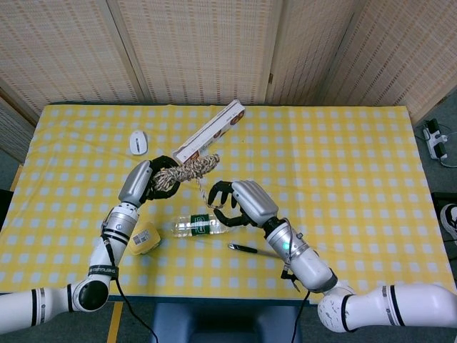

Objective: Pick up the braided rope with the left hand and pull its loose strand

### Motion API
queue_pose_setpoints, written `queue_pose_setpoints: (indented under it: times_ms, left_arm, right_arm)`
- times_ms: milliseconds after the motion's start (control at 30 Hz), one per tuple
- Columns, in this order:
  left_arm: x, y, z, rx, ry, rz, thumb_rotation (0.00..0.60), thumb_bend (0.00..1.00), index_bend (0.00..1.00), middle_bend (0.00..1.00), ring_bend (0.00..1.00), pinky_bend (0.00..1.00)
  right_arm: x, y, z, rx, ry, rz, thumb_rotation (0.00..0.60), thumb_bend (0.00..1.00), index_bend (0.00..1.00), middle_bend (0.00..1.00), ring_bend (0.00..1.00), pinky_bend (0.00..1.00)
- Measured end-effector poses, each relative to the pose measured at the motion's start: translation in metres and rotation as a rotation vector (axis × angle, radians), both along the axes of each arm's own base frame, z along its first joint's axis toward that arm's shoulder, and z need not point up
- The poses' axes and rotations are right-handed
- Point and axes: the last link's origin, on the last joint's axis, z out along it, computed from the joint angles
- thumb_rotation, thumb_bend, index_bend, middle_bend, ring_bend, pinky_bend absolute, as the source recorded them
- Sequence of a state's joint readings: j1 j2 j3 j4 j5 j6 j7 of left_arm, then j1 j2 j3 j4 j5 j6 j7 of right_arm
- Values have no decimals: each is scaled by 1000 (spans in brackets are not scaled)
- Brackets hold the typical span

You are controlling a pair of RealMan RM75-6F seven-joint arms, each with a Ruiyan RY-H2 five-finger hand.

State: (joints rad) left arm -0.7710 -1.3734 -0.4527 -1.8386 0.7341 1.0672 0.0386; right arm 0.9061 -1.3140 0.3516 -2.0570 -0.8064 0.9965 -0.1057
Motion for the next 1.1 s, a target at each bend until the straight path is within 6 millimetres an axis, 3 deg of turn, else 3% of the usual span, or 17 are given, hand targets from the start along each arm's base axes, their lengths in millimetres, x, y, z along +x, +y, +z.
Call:
queue_pose_setpoints:
  times_ms: [167, 433, 633, 867, 1100]
  left_arm:
    - [0, 2, 11, 9, -65, 8, 600, 730, 735, 721, 718, 751]
    - [-4, 4, 22, 7, -123, 20, 600, 730, 733, 721, 715, 751]
    - [-10, 2, 29, 11, -153, 16, 600, 730, 733, 721, 712, 751]
    - [-17, -4, 31, 12, -184, 2, 600, 730, 731, 721, 708, 751]
    - [-23, -12, 34, 12, -239, -7, 600, 730, 731, 721, 708, 751]
  right_arm:
    - [-6, 2, -1, 17, -12, 23, 600, 482, 15, 211, 313, 456]
    - [-23, 7, 7, -16, -3, 51, 600, 482, 0, 29, 108, 235]
    - [-50, 15, 23, -124, 44, 58, 600, 482, 0, 41, 119, 217]
    - [-103, 38, 52, -297, 145, 19, 600, 482, 0, 99, 167, 218]
    - [-174, 81, 81, -441, 290, -83, 600, 482, 0, 98, 164, 180]
